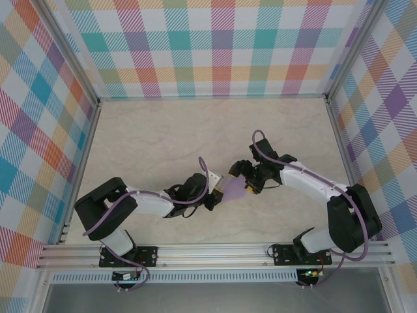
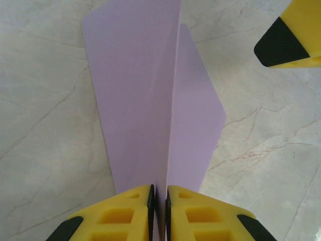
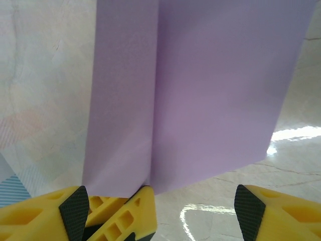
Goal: Fold a paper plane with a square sheet of paper (pick it up from the middle)
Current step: Fourth fold the wing at the center of the table.
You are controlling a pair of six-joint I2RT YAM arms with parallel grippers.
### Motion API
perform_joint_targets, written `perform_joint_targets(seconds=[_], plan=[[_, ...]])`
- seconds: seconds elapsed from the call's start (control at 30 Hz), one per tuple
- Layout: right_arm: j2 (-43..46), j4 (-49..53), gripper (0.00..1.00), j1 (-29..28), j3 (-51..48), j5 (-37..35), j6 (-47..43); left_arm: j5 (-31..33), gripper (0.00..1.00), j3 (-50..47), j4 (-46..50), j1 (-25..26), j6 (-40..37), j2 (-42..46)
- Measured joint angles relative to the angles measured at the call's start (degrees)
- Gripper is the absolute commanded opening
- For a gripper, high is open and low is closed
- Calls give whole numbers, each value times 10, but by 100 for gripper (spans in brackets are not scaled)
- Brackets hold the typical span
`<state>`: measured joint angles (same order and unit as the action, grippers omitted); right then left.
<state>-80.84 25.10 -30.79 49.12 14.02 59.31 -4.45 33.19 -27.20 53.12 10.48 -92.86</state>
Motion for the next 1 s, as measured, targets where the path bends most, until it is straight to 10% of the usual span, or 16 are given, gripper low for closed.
perform_joint_targets(seconds=[1.0], plan=[[120,-60,61,12,-108,-58,-62,-157,8,173,210,-19,50,-75]])
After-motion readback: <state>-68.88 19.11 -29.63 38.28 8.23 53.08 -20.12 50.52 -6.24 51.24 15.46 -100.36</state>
